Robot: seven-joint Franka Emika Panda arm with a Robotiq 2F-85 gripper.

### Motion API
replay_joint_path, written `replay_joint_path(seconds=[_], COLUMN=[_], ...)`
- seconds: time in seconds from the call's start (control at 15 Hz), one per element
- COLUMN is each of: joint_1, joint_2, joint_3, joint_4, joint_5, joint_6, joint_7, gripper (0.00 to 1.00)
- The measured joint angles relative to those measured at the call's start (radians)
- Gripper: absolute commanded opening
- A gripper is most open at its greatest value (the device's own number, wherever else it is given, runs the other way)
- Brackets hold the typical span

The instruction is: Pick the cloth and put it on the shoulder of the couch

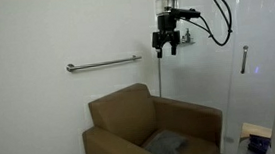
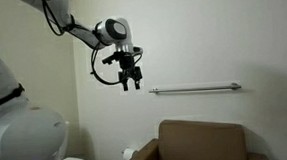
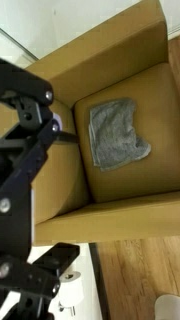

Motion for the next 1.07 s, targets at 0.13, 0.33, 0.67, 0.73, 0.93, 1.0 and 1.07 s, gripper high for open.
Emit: replay_joint_path(seconds=[0.13,0.33,0.67,0.73,0.93,1.0,1.07], joint_1=[0.000,0.000,0.000,0.000,0.001,0.001,0.002], joint_2=[0.000,0.000,0.000,0.000,0.018,0.034,0.056], joint_3=[0.000,0.000,0.000,0.000,0.006,0.014,0.025], joint_4=[0.000,0.000,0.000,0.000,-0.011,-0.021,-0.034], joint_5=[0.000,0.000,0.000,0.000,0.000,-0.001,-0.002], joint_6=[0.000,0.000,0.000,0.000,0.041,0.082,0.133], joint_7=[0.000,0.000,0.000,0.000,0.002,0.010,0.026], gripper=[1.00,1.00,1.00,1.00,1.00,1.00,1.00])
